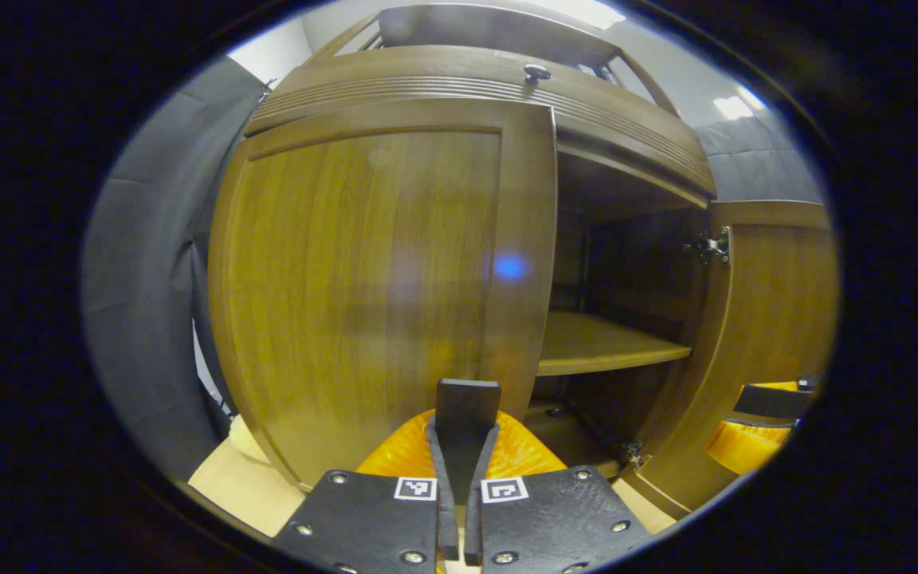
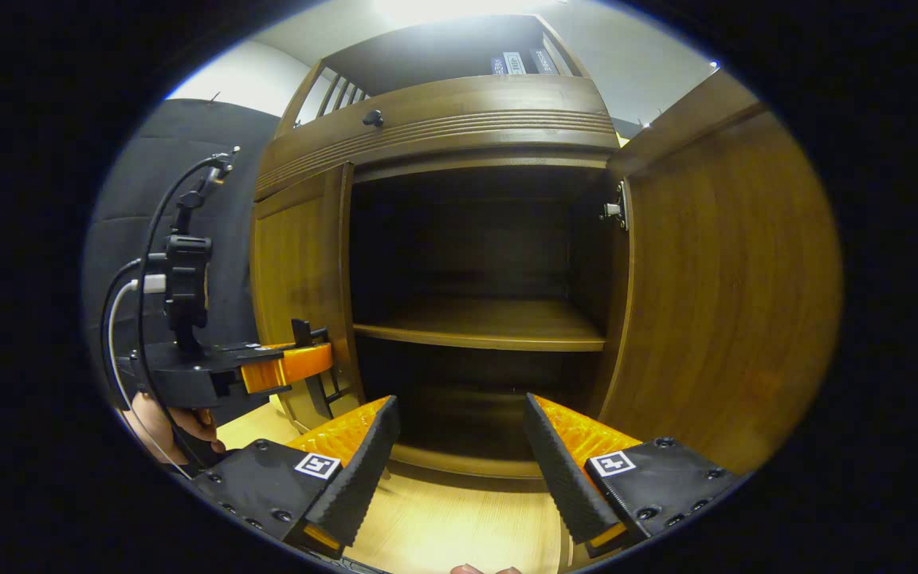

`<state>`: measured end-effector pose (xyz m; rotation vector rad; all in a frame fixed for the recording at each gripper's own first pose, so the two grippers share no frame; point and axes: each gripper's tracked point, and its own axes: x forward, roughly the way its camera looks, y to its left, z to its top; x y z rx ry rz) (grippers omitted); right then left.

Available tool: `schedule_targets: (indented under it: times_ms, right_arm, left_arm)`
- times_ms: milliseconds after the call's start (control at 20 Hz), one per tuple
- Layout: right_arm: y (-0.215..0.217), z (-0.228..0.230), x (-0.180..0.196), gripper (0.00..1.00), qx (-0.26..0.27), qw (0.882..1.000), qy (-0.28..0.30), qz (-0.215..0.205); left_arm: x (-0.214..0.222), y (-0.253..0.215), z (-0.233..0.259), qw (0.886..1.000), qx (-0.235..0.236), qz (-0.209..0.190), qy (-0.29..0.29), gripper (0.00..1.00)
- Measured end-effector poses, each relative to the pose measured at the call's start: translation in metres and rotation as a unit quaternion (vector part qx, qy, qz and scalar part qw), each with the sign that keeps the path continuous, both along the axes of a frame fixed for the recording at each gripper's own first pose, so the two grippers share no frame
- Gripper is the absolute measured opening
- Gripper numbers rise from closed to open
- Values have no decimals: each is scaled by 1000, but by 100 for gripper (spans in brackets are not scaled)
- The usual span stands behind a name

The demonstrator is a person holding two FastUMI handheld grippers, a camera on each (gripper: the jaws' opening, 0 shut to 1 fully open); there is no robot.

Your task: Open the right door of the double-door shoe cabinet with the right hand, and open the left door with the left hand.

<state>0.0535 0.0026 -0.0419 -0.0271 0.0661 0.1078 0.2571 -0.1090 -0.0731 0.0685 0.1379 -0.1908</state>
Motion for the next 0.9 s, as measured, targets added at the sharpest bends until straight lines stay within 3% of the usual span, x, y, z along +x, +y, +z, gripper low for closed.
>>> schedule_targets:
  times_ms: [400,900]
  right_arm:
    - [15,-4,-11,93,-17,1000,1,-1]
    - [20,-18,-24,95,3,1000,18,-18]
  left_arm:
    - [-43,21,3,1000,4,0,-5,6]
    - [-86,55,7,1000,5,14,-15,5]
